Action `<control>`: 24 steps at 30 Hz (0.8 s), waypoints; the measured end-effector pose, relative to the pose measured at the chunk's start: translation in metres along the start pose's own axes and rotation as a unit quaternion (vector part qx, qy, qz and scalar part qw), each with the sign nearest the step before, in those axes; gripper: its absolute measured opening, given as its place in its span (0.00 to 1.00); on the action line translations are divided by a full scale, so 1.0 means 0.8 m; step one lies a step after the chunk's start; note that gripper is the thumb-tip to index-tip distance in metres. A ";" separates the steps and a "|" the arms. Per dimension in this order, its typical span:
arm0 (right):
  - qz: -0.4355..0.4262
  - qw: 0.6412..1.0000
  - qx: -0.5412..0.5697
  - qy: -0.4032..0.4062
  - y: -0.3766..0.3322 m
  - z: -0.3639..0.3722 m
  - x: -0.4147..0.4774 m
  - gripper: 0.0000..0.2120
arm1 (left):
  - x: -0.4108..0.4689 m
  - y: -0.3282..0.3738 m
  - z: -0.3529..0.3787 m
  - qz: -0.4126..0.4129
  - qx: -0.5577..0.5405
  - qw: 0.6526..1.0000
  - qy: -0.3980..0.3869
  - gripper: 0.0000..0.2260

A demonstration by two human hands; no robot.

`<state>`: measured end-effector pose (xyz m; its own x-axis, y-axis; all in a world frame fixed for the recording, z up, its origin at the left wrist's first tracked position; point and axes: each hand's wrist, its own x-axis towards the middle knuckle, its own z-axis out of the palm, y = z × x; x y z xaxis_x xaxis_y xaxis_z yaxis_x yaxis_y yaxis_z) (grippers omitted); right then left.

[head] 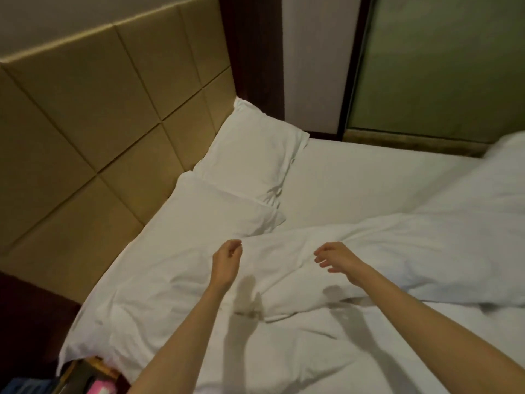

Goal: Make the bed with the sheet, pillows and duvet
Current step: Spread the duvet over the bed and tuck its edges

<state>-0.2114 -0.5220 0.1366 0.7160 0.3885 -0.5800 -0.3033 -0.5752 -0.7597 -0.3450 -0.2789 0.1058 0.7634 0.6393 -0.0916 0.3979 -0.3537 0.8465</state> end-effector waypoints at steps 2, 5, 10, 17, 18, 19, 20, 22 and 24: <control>0.011 0.999 0.011 0.033 0.023 -0.047 -0.002 0.06 | -0.002 0.028 0.044 0.010 0.005 1.000 -0.020 0.10; 0.027 0.996 0.039 0.077 0.054 -0.116 -0.008 0.05 | -0.005 0.071 0.107 0.020 0.007 0.998 -0.056 0.11; 0.058 0.988 0.072 0.123 0.107 -0.213 -0.015 0.04 | -0.012 0.135 0.200 0.057 0.036 0.992 -0.109 0.11; 0.097 0.974 0.085 0.184 0.148 -0.293 0.007 0.05 | 0.014 0.176 0.292 0.085 0.109 0.971 -0.196 0.12; 0.102 0.973 0.084 0.191 0.150 -0.300 0.013 0.05 | 0.023 0.180 0.301 0.087 0.121 0.967 -0.209 0.12; 0.104 0.971 0.084 0.200 0.154 -0.307 0.022 0.05 | 0.033 0.183 0.311 0.091 0.133 0.962 -0.220 0.13; 0.105 0.969 0.085 0.209 0.157 -0.313 0.029 0.05 | 0.043 0.184 0.320 0.094 0.146 0.957 -0.231 0.13; 0.110 0.963 0.090 0.227 0.165 -0.323 0.046 0.05 | 0.064 0.183 0.336 0.095 0.173 0.946 -0.257 0.14; 0.127 0.959 0.097 0.235 0.174 -0.329 0.067 0.09 | 0.087 0.177 0.351 0.092 0.212 0.929 -0.288 0.16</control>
<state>-0.0498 -0.7712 0.0771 0.7944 -0.1402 -0.5910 -0.5837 -0.4452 -0.6791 -0.0928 -0.4766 0.0722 0.9355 0.1133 -0.3346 0.3053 -0.7356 0.6047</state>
